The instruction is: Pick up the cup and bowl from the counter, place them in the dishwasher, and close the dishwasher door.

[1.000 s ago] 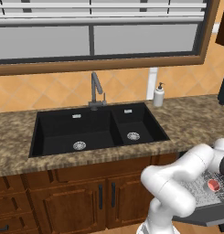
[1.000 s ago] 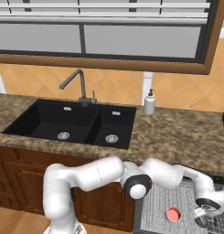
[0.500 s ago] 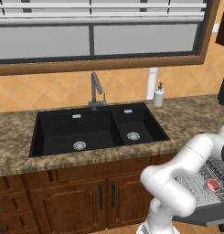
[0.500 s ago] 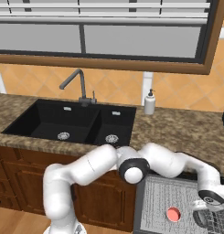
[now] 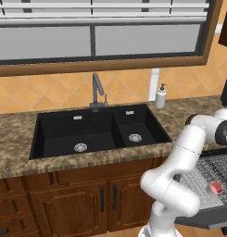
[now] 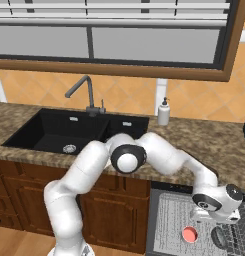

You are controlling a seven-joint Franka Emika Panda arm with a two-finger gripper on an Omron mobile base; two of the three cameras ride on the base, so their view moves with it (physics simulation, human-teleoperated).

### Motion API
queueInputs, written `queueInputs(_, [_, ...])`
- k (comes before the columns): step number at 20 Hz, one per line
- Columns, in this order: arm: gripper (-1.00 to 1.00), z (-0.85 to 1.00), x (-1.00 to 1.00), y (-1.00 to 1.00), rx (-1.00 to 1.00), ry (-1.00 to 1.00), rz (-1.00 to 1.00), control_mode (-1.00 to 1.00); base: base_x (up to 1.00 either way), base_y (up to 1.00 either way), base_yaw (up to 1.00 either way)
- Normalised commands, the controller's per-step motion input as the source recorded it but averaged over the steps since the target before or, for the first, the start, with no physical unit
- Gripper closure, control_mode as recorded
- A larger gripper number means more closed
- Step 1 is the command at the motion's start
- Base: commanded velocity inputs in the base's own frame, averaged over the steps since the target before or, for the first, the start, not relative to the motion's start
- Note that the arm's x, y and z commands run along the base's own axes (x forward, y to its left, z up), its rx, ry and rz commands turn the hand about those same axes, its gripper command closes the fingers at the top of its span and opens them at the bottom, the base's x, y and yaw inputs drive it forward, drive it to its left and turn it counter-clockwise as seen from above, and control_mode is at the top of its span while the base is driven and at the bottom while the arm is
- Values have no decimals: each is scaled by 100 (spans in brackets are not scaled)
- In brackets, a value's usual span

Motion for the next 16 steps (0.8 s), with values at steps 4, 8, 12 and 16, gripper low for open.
queueInputs(4, [-100, 32, 0, 28, -10, 8, -14, -100, 0, 0, 0])
queueInputs(8, [-100, 18, -16, 3, 1, -1, -2, -100, 0, 0, 0])
queueInputs(12, [-100, 41, -34, -4, 11, 0, 0, -100, 0, 0, 0])
queueInputs(16, [-100, 47, -19, -9, 14, 0, -2, -100, 0, 0, 0])
